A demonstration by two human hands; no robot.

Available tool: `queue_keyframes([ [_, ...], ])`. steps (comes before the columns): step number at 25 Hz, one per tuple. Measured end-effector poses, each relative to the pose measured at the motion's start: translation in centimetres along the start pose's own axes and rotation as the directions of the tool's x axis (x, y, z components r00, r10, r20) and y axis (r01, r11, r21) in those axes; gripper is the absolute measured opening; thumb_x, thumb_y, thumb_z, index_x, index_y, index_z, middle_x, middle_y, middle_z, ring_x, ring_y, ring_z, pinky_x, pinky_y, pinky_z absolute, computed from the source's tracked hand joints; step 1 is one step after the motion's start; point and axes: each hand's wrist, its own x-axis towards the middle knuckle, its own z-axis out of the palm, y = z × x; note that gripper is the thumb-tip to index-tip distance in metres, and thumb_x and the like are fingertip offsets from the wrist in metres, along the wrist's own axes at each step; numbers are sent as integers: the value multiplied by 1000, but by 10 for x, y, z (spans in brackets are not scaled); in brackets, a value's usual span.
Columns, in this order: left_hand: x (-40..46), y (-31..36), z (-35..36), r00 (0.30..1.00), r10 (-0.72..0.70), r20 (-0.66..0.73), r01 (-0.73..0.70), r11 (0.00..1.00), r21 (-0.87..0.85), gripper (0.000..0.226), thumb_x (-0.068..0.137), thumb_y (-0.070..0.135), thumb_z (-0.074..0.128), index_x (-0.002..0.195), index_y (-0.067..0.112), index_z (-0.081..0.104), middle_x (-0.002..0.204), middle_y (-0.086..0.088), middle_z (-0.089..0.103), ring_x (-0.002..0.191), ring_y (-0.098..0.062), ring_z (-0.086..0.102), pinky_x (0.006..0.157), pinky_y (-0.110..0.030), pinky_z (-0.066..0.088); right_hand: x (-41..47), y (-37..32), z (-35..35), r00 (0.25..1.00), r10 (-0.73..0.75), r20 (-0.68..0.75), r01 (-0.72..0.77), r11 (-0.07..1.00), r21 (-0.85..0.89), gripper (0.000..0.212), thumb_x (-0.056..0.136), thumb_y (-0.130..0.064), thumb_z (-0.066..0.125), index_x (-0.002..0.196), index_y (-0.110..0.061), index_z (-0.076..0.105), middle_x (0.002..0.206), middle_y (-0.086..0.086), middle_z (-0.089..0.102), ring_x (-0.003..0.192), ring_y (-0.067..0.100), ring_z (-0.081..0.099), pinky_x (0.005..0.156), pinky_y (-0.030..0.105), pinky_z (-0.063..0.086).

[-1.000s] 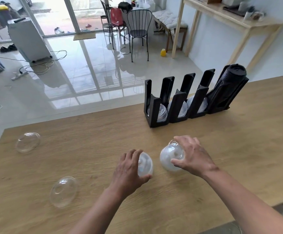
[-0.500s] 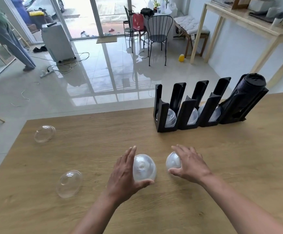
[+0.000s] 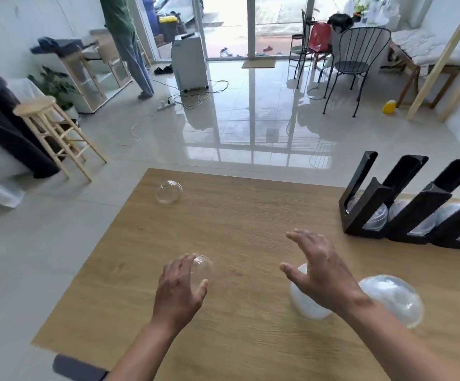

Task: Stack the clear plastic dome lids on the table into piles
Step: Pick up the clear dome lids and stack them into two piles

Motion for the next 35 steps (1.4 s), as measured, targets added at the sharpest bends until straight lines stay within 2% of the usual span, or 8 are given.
queue_keyframes([
  [7,33,-41,14,959,6,282,-47,990,135,107,68,71,68,154,31,19,157,0,33,135,-24,37,109,-37,36,42,-65,62,982,-37,183,37,999,7,70,89,-49,66,150,-31,37,156,-8,36,142,12,27,115,28,31],
  [11,51,-63,16,957,76,280,-108,989,102,88,65,67,62,143,37,34,135,10,49,118,-18,45,98,-33,40,79,-86,86,973,-22,231,28,999,-24,70,89,-50,65,150,-33,35,156,-10,35,142,11,28,114,29,34],
  [16,60,-126,-9,990,26,135,-29,999,20,91,65,69,58,145,30,41,131,10,52,115,-15,47,99,-30,42,160,-122,128,962,-34,272,48,998,-46,74,86,-50,68,149,-31,36,156,-6,36,141,17,33,113,33,35],
  [22,60,-181,-40,990,-75,117,79,996,-31,93,60,66,67,143,30,48,124,9,55,109,-16,50,92,-35,50,311,-190,202,955,-45,292,95,983,-159,99,72,-48,82,151,-29,25,162,10,20,142,36,28,109,54,39],
  [25,58,-193,-46,984,-105,143,103,994,22,94,52,66,67,134,22,60,114,0,65,96,-22,61,76,-37,57,374,-217,227,925,-25,380,118,968,-223,110,68,-49,85,154,-32,18,164,10,11,144,42,22,106,62,41],
  [27,57,-199,-48,986,-117,114,113,993,45,94,46,67,67,125,17,67,106,-3,70,86,-24,66,67,-36,59,393,-223,244,873,-7,487,166,945,-283,105,70,-50,84,154,-33,23,160,12,24,141,40,30,102,60,45],
  [30,54,-204,-48,987,-117,110,116,993,20,93,51,67,68,131,19,62,113,-2,67,95,-23,63,76,-37,58,384,-216,259,837,-1,548,218,917,-333,85,74,-51,80,146,-28,40,140,10,47,127,33,42,94,54,50],
  [35,56,-189,-48,983,-122,137,130,990,-52,96,59,67,68,144,28,47,129,4,56,116,-18,49,96,-34,47,312,-182,233,852,8,524,175,938,-300,80,68,-48,78,139,-28,45,129,6,49,115,28,42,86,49,51],
])
